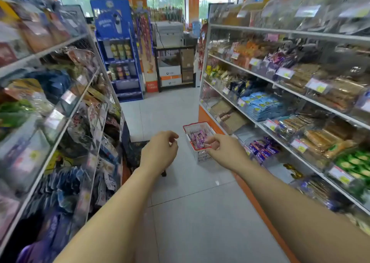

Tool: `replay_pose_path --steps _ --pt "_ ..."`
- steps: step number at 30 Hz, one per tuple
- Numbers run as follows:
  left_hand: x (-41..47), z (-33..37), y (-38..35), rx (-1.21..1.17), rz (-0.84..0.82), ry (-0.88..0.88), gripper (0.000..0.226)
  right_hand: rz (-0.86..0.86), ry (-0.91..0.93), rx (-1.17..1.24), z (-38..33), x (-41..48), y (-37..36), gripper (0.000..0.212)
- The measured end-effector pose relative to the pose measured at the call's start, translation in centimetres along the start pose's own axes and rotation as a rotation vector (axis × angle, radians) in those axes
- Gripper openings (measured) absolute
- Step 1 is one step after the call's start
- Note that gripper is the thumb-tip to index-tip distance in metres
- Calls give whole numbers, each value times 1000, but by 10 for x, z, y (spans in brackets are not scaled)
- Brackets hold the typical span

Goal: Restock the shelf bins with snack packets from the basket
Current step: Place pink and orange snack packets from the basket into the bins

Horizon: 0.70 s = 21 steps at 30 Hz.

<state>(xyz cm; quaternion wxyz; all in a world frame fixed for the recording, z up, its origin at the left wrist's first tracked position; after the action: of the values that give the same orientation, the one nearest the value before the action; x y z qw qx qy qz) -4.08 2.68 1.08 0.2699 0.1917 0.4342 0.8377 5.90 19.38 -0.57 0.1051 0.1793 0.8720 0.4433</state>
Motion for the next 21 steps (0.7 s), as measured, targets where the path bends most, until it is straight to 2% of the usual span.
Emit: replay_pose_path --steps 2,10,21 --pt "24 -17 -9 -27 -20 29 29 -14 -61 19 12 26 -13 22" --pt "156 -91 -33 -146 -104 94 25 -47 -119 38 29 169 -43 25" --pt "327 -122 -70 -224 -207 116 23 -106 -171 -4 72 340 -43 22"
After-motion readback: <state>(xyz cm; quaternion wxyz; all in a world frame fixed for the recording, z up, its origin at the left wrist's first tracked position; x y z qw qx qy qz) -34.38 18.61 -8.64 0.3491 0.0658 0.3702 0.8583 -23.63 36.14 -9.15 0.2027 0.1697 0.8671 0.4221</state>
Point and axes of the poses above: each hand's wrist, its own x-axis towards the middle knuckle, its own y-axis out of the back of the hand, z = x × y, the point moved 5 cm from there along x, towards the middle knuckle, and after that the axes turned 9 degrees about -z, right-handed, at the moved point
